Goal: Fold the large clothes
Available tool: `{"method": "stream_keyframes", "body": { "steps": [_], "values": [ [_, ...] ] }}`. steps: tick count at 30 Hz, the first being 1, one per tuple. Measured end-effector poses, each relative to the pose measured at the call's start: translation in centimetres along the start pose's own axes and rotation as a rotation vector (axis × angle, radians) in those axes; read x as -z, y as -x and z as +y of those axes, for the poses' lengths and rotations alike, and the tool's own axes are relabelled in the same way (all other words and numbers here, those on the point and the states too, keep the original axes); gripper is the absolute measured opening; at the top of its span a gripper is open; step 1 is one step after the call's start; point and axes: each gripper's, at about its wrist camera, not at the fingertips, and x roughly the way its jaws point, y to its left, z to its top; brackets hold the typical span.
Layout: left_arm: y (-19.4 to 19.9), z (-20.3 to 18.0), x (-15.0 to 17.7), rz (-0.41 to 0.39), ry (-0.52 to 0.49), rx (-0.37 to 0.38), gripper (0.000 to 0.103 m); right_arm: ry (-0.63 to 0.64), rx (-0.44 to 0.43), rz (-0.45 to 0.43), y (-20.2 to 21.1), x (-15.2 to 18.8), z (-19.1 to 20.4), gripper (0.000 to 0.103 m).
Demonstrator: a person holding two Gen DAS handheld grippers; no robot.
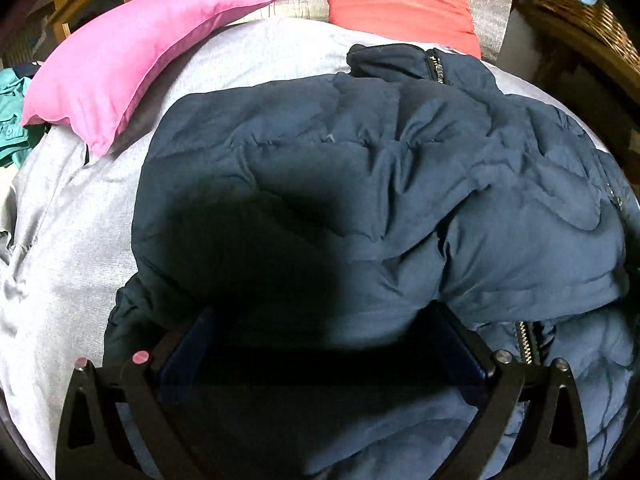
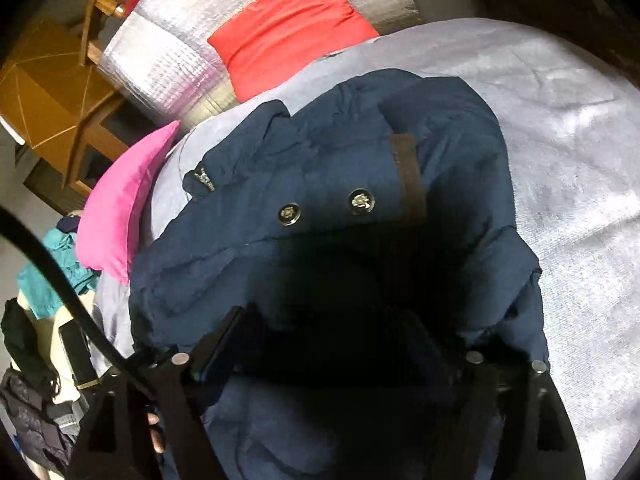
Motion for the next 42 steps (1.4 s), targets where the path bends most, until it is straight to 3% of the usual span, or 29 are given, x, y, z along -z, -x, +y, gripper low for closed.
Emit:
{"method": "stream_keyframes", "body": {
  "steps": [9,14,18,22,25,27,29,31,34,36,42],
  "values": [
    [0.8,0.1,1.8,-0.014,-0.038,0.001,0.103,-0.009,0.037,-0.022,-0.1,0.1,0.2,0.081],
    [1.0,0.3,2.0,-0.014,-0.039,0.007,0.103,-0.009,0.13,-0.041,0.1,0.5,0.4,0.06],
    [1.4,0.2,2.5,-0.017,-0.041,0.002,0.103,0.006,0.145,-0.05,0.1,0.6,0.3,0.057],
    [1.5,0.1,2.5,-0.013,-0.044,-0.009,0.103,0.055,0.152,-0.048,0.0,0.6,0.7,0.064],
    [1.8,0.0,2.4,-0.001,-0.055,-0.027,0.103,0.044,0.087,-0.034,0.5,0.2,0.5,0.073],
    [2.2,-0.1,2.2,0.02,-0.066,-0.034,0.103,0.025,0.056,-0.045,1.4,-0.1,0.3,0.074],
    [2.8,0.0,1.8,0.032,-0.086,-0.028,0.103,0.02,0.018,-0.077,2.9,-0.5,0.2,0.074],
    [4.5,0.5,1.2,-0.012,-0.09,-0.015,0.103,0.014,-0.016,-0.142,4.9,-1.1,-0.3,0.075],
    [6.9,2.4,0.3,-0.087,-0.046,-0.016,0.103,-0.038,-0.006,-0.231,7.3,-2.1,-2.3,0.077],
    [7.5,4.2,-0.2,-0.107,0.007,-0.024,0.103,-0.108,0.007,-0.237,7.4,-2.7,-4.5,0.077],
    [3.9,9.1,-0.3,-0.001,0.164,-0.07,0.103,-0.292,-0.039,-0.193,4.8,-3.4,-9.7,0.076]
  ]
}}
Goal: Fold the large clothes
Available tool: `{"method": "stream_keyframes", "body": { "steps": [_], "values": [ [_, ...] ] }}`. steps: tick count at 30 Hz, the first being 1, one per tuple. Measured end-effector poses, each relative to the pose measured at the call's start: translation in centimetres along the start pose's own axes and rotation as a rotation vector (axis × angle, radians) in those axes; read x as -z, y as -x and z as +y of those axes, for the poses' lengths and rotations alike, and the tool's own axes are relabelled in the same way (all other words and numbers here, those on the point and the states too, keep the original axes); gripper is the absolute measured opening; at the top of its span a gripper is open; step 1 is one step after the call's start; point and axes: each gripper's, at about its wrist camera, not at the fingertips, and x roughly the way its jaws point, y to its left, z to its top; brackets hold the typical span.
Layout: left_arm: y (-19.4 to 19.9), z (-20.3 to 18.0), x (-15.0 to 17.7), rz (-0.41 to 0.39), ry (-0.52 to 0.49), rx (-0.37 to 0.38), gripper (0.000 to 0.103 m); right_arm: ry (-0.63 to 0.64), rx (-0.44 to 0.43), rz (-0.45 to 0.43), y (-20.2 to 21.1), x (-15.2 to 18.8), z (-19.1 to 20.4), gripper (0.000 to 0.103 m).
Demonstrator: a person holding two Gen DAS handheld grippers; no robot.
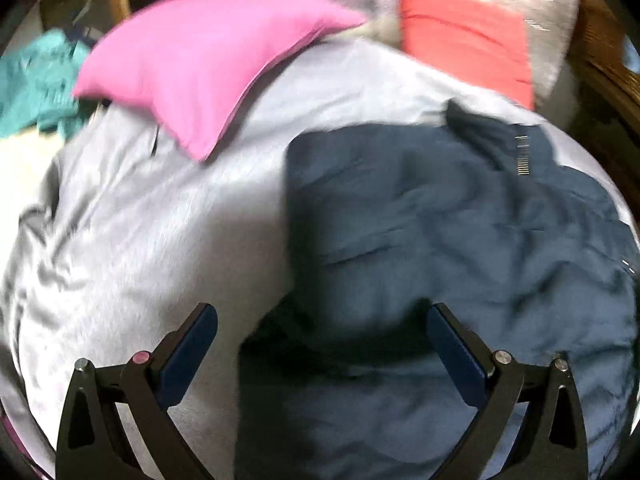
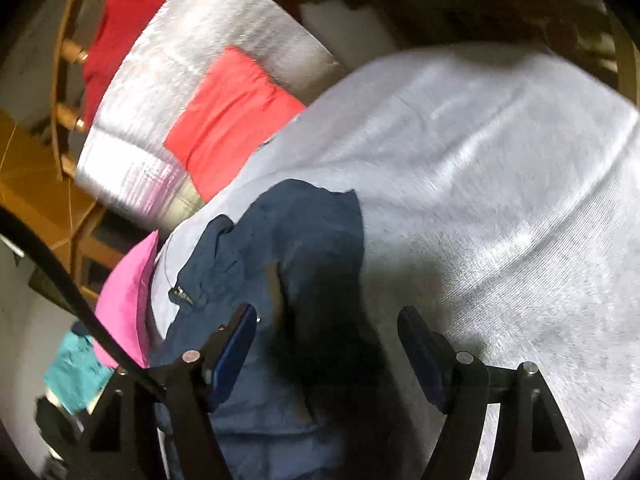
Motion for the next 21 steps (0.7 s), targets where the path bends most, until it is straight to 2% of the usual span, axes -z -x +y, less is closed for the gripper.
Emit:
{"method": "stream_keyframes", "body": {
  "steps": [4,5,7,8,10,13,15,18,21],
  "values": [
    [-1.5,0.5,0.2,0.047,0.04,0.05,0.103,-0.009,0.002,0.04,-2.3,0.2,0.0,0.071],
    [-1.7,0.4,0.2,0.056,0.045,0.066,0.103,-0.009,0.011,0.059,-3.0,0.4,0.0,0.063],
    [-1.9,0.0,0.3,0.069,0.045,0.102,0.103,-0.015,0.04,0.104,-4.3,0.9,0.0,0.054],
    [-1.9,-0.2,0.5,0.069,0.04,0.104,0.103,-0.008,0.047,0.094,-4.3,1.0,0.2,0.046],
    [-1.6,-0.8,0.3,0.059,0.019,0.093,0.103,0.005,0.012,0.104,-4.0,1.0,1.1,0.038],
    [-0.9,-0.9,0.1,0.038,0.013,0.089,0.103,0.059,-0.002,0.049,-2.6,1.1,2.9,0.038],
    [-1.4,-0.7,0.0,0.051,0.019,0.058,0.103,0.085,0.014,0.041,-2.5,1.2,3.4,0.038],
    [-2.6,0.0,0.3,0.108,0.03,0.078,0.103,0.058,0.096,0.105,-4.6,1.7,2.2,0.039],
    [-1.9,0.2,-0.1,0.1,0.033,0.07,0.103,0.051,0.1,0.102,-4.1,1.6,2.5,0.039]
  ]
}}
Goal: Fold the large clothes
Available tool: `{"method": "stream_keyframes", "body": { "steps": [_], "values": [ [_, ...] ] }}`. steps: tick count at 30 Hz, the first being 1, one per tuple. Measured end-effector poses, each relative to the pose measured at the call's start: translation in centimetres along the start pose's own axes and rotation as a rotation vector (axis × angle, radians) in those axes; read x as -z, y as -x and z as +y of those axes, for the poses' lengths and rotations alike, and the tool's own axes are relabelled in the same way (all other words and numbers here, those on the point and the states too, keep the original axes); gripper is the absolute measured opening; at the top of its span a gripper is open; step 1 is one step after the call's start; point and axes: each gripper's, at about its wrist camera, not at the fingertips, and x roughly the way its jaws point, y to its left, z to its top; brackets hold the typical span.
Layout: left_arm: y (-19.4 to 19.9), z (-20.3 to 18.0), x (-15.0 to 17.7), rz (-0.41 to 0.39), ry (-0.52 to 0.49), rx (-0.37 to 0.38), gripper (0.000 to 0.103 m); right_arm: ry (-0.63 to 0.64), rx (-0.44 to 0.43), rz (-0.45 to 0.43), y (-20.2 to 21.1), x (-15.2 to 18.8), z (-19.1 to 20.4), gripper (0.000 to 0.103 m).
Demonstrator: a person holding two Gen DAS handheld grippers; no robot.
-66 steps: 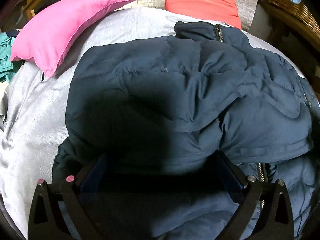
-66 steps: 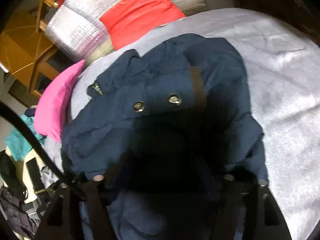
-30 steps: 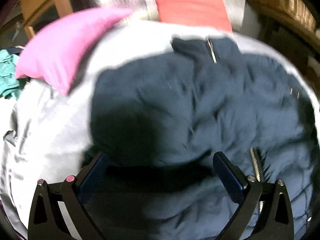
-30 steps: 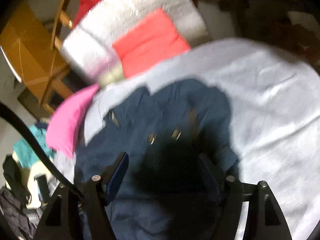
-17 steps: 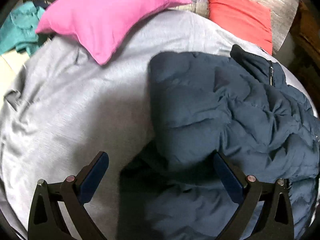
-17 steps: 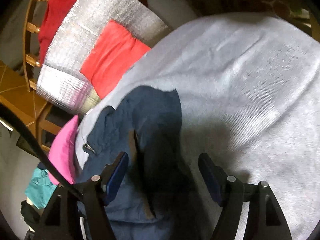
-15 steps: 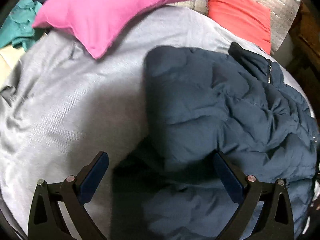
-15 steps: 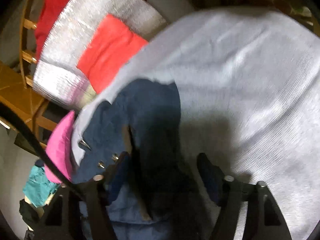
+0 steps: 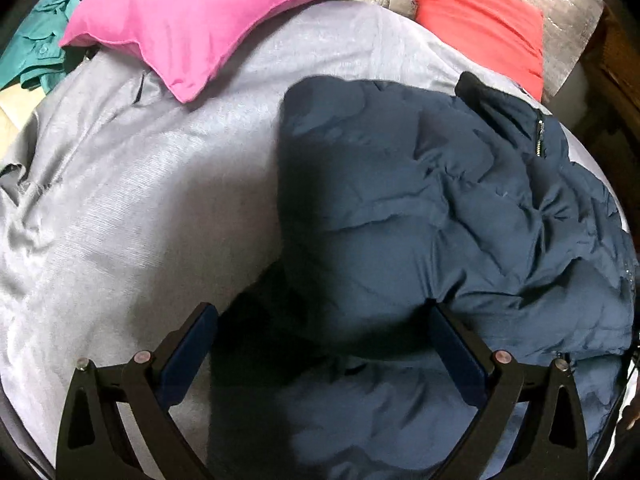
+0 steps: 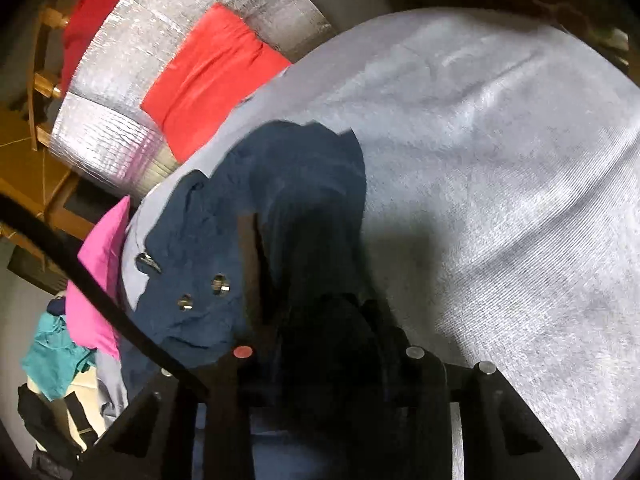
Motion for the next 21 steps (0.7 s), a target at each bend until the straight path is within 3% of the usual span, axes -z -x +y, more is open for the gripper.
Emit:
{"method": "stream_keyframes", "body": {
  "steps": [3,7,9,14,21],
  "values": [
    [1.5,-0.1,-0.2,-0.047,-0.012,-0.048,0.103,0.068,0.032,-0.091,2.6,-0.1,1.4,0.051],
    [4.7,-0.1,-0.2,-0.154,-0.03,-0.033,0.103,0.158,0.021,-0.2,6.3,0.7,3.3,0.052],
    [6.1,-0.8,0.3,-0.209,-0.07,-0.019,0.103,0.213,-0.012,-0.211,7.4,1.7,4.2,0.052],
    [5.6,-3.1,1.4,-0.22,-0.178,-0.017,0.103,0.26,-0.095,-0.089,5.1,3.4,5.8,0.052],
    [-0.3,-5.0,1.5,-0.042,-0.193,-0.025,0.103,0.18,-0.07,0.074,-0.5,4.3,5.6,0.052]
  ]
}}
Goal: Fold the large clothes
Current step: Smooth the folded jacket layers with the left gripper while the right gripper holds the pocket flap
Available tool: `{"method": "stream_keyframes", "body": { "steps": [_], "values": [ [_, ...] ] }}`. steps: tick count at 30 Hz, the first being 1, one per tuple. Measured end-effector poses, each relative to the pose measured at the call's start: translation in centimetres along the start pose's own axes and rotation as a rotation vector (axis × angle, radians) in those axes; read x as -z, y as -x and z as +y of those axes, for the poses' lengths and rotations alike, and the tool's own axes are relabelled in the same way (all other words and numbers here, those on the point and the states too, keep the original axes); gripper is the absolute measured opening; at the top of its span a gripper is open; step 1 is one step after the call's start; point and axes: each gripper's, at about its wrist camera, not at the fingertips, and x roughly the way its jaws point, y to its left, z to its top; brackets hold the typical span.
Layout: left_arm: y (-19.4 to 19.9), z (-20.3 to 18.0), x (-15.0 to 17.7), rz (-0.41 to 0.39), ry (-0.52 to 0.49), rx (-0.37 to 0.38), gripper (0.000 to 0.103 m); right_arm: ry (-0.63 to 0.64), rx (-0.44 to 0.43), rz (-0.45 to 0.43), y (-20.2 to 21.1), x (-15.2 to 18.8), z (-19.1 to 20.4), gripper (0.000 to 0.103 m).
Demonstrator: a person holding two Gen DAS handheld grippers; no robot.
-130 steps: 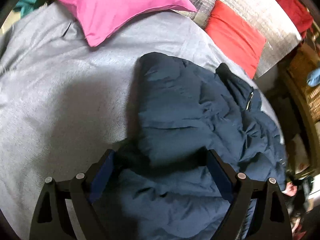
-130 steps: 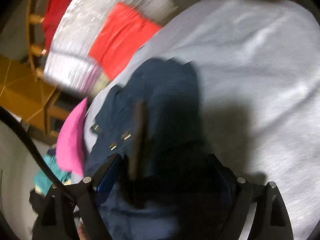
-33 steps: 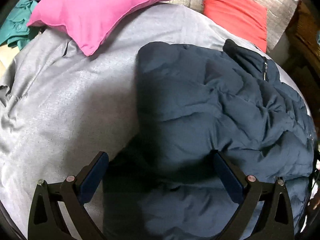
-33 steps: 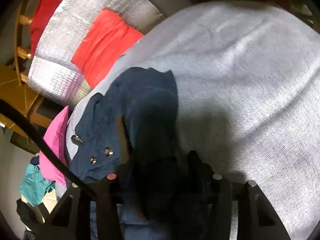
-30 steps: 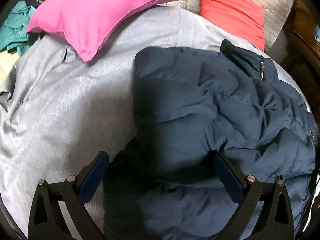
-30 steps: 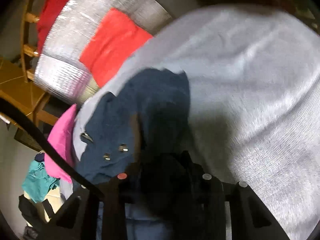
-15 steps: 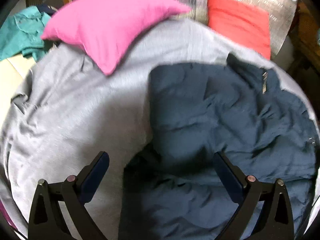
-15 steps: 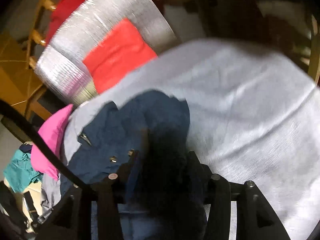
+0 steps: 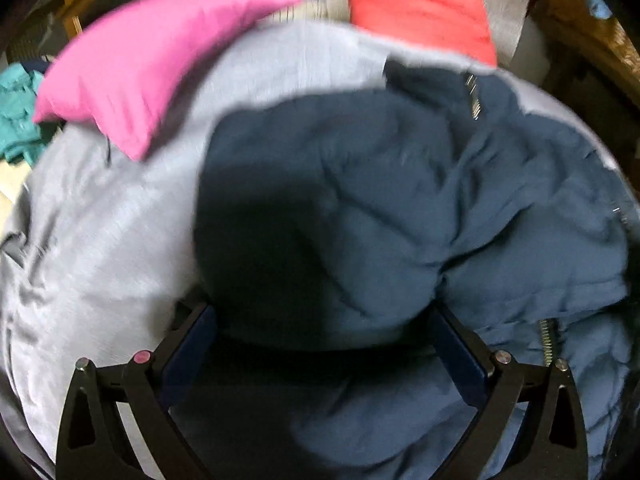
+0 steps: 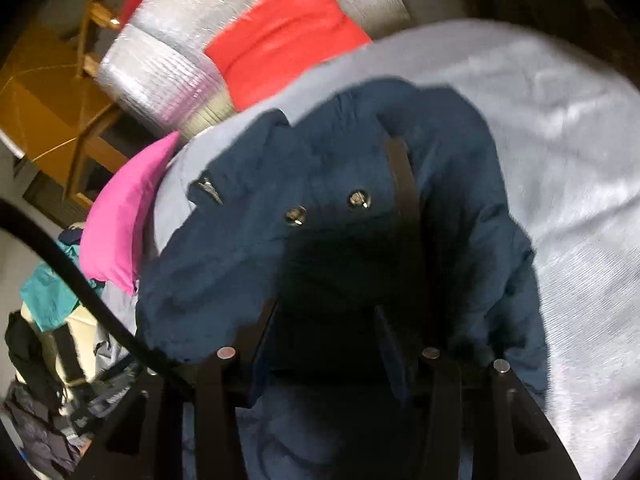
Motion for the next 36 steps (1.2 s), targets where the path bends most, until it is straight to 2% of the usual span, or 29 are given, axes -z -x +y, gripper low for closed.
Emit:
{"method": "stream_keyframes", "body": {
  "steps": [3,7,10,12,13,15,17,22,24,25,28,30,32,36],
  "values": [
    [0.3,0.1,-0.6,-0.002,0.013,0.001,0.103,-0.023,-0.01,-0.006,0.5,-0.4,-0.1,0.051],
    [2.6,0.5,-1.3,-0.071,0.046,0.033,0.103,0.049,-0.063,-0.075,2.8,-0.1,1.8,0.051],
    [3.6,0.0,-1.6,-0.104,0.059,0.077,0.103,0.065,-0.088,-0.031,2.1,0.4,2.6,0.051],
    [2.3,-0.8,-1.3,-0.067,0.04,0.066,0.103,0.026,-0.08,0.048,0.2,0.8,1.9,0.052],
    [1.5,-1.1,-1.0,-0.039,0.033,0.059,0.103,0.008,-0.085,0.062,-0.2,1.0,1.5,0.048],
    [0.0,-1.7,-0.7,0.014,0.023,0.038,0.103,-0.01,-0.102,0.058,0.3,1.0,1.1,0.048],
    [0.3,-1.8,-1.0,0.008,0.023,0.028,0.103,-0.044,-0.146,0.042,1.3,0.6,0.7,0.048],
    [3.4,-1.8,-1.4,-0.064,0.047,0.119,0.103,-0.094,-0.244,0.024,2.9,0.6,-0.4,0.049],
    [3.6,-2.3,-1.5,-0.074,0.04,0.147,0.103,-0.1,-0.229,0.028,2.7,0.7,-0.5,0.049],
    [3.2,-2.7,-1.5,-0.068,0.027,0.139,0.103,-0.106,-0.2,0.038,2.2,0.8,-0.6,0.05],
    [0.5,-4.0,-0.8,0.003,-0.011,0.061,0.103,-0.141,-0.132,0.101,-0.1,1.1,-1.7,0.03],
    [-0.5,-4.3,-0.1,0.027,-0.029,0.011,0.103,-0.157,-0.13,0.098,-0.1,1.1,-2.1,0.029],
    [-0.3,-5.0,0.2,-0.005,-0.046,-0.025,0.103,-0.169,-0.137,0.1,0.0,1.2,-2.3,0.029],
    [-0.5,-4.9,0.7,-0.024,-0.031,-0.019,0.103,-0.154,-0.124,0.089,-0.1,1.3,-2.1,0.029]
  ]
}}
